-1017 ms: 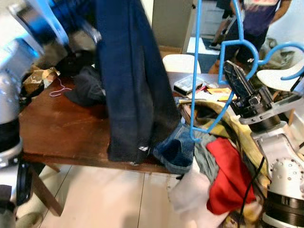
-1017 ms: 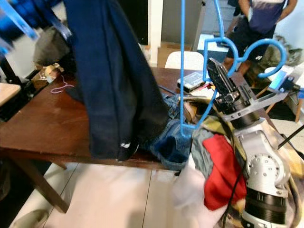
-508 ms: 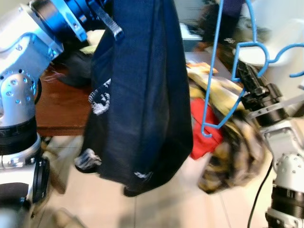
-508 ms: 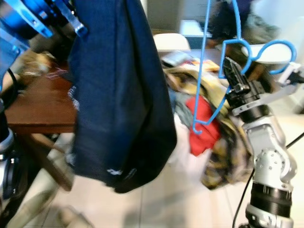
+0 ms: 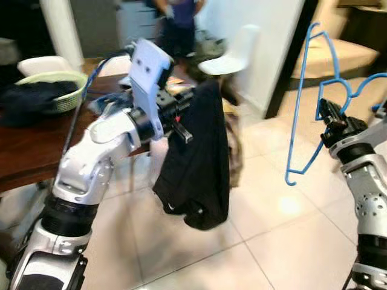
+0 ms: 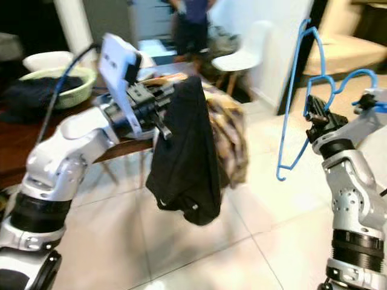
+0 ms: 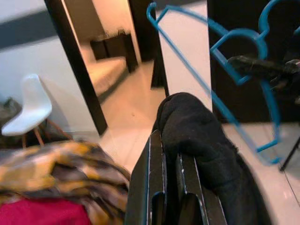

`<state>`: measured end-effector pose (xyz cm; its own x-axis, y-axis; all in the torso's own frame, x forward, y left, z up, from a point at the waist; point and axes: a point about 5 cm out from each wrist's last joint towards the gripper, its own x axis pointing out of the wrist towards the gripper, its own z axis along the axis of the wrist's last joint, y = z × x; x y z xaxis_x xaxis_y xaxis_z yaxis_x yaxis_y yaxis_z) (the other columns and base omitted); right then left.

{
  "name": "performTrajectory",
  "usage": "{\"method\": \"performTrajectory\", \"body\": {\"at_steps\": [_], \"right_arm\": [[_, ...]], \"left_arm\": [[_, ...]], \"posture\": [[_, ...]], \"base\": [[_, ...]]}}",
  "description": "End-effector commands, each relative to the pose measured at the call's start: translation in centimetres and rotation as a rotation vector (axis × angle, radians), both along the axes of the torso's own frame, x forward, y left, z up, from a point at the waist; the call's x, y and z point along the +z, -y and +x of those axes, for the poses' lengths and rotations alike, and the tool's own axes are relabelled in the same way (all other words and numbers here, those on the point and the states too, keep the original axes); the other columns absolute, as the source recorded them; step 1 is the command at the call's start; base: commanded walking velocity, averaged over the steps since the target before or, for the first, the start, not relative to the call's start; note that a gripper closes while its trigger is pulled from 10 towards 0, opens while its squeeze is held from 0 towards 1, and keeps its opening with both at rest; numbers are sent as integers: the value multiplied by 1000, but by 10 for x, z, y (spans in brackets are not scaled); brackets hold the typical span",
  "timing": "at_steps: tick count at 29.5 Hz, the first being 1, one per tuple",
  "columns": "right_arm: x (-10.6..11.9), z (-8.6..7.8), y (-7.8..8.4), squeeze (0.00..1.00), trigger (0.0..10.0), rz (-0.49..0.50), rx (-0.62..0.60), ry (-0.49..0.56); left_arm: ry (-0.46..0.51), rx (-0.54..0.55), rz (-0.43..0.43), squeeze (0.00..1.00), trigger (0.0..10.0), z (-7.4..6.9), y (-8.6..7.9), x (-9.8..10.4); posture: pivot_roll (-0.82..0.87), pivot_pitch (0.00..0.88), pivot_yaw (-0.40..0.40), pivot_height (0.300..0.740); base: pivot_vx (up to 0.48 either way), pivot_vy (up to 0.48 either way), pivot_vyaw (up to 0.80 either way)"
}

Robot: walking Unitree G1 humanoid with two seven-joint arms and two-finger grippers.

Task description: Hang hanger

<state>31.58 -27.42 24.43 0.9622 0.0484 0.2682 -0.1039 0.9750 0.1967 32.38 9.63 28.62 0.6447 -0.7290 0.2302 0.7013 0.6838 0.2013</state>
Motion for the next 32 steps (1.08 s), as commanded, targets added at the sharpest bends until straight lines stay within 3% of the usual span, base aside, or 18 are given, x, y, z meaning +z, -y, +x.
{"method": "performTrajectory", "body": {"at_steps": [1, 4, 7, 12, 19, 22, 28, 30, 32], "right_arm": [[-7, 2, -3, 0, 10000, -20, 10, -35], [-14, -3, -3, 0, 10000, -118, 39, -87], [-16, -6, 1, 0, 10000, -151, 25, -111], [-22, -10, 2, 0, 10000, -192, 9, -145], [-40, -14, -15, 0, 10000, -280, 80, -220], [-55, -22, -43, 0, 10000, -325, 276, -266], [-68, -33, -64, 0, 10000, -392, 439, -311], [-76, -51, -82, 0, 10000, -454, 613, -338], [-79, -62, -88, 0, 10000, -487, 702, -352]], "left_arm": [[10, 12, 8, 0, 10000, 2, -1, -1], [-157, 118, 95, 0, 10000, 21, -19, -41], [-248, 168, 156, 0, 10000, 28, -28, -66], [-306, 191, 196, 0, 10000, 31, -31, -82], [-285, 182, 199, 0, 10000, 35, -22, -84], [-231, 224, 183, 0, 10000, 42, -21, -77], [-204, 264, 154, 0, 10000, 47, -24, -65], [-188, 352, 116, 0, 10000, 55, -37, -47], [-186, 415, 96, 0, 10000, 60, -47, -39]], "posture": [[-46, 0, -13, 740], [-59, 0, -5, 740], [-72, 0, 4, 740], [-83, 0, 12, 740], [-87, 0, 15, 740], [-87, 0, 15, 740], [-84, 0, 14, 740], [-85, 0, 17, 740], [-86, 0, 18, 740]], "base": [[0, 0, -788], [0, 0, -788], [0, 0, -788], [0, 0, -788], [0, 0, -788], [0, 0, -788], [0, 0, -788], [0, 0, -384], [0, 0, 0]]}}
